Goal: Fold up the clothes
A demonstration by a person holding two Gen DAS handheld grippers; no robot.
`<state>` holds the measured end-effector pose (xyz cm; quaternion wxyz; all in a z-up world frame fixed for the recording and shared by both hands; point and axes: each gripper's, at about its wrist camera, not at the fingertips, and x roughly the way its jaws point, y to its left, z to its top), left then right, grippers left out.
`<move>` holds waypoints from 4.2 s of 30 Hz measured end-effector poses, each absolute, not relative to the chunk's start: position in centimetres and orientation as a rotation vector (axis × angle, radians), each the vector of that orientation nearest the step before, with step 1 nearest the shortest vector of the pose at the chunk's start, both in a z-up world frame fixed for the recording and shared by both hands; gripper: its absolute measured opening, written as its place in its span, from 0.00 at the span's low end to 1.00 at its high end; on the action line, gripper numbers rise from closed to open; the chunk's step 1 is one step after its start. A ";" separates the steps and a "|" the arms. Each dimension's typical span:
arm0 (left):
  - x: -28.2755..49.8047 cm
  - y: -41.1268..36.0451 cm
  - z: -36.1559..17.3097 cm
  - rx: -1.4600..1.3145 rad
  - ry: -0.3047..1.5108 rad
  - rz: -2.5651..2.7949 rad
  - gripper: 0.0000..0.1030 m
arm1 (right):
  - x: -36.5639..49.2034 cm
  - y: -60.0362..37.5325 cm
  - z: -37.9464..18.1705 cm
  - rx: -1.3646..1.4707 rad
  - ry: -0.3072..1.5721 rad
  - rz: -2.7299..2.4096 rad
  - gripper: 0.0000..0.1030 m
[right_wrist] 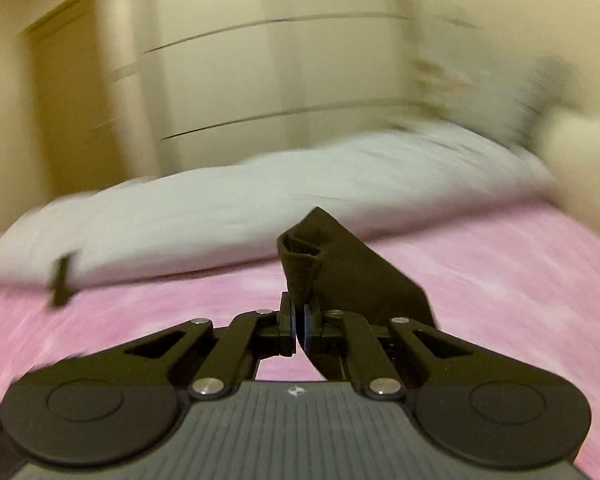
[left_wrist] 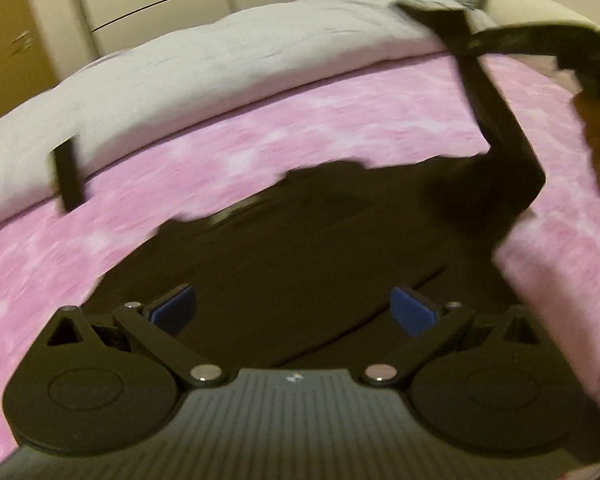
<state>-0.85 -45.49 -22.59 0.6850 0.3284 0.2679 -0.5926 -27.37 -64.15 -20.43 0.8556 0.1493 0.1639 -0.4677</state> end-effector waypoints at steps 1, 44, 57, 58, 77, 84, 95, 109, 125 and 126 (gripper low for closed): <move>1.1 -44.1 -22.4 0.726 0.605 -1.314 0.99 | -23.7 -62.6 -20.7 0.281 0.364 -0.933 0.04; 20.7 -37.6 -25.7 0.653 0.687 -1.332 0.92 | 0.7 -44.2 -29.8 0.225 0.742 -0.479 0.38; 17.2 -46.6 -33.8 0.886 0.696 -1.441 0.23 | -15.9 -57.1 -33.9 0.604 0.835 -0.930 0.25; 17.0 -46.8 -33.4 0.906 0.702 -1.431 0.22 | -16.7 -57.4 -34.4 0.644 0.848 -0.919 0.21; 16.5 -44.4 -31.4 0.865 0.709 -1.377 0.30 | -13.9 -60.7 -32.0 0.699 0.706 -0.811 0.26; 16.5 -41.7 -31.9 0.859 0.750 -1.383 0.30 | -17.2 -54.0 -32.3 0.785 0.778 -0.859 0.25; 11.0 -29.8 -31.0 0.853 0.922 -1.331 0.39 | -23.0 -44.2 -31.7 0.902 0.916 -0.841 0.43; 4.4 -11.3 -30.5 0.555 1.274 -1.061 0.66 | -38.8 -35.7 -29.0 1.005 0.922 -0.560 0.52; 8.7 -10.3 -32.5 0.267 1.482 -1.097 0.73 | -39.6 -34.3 -32.6 1.125 0.968 -0.458 0.57; 9.0 -10.3 -32.5 0.274 1.493 -1.109 0.69 | -39.6 -34.2 -32.8 1.141 0.955 -0.452 0.57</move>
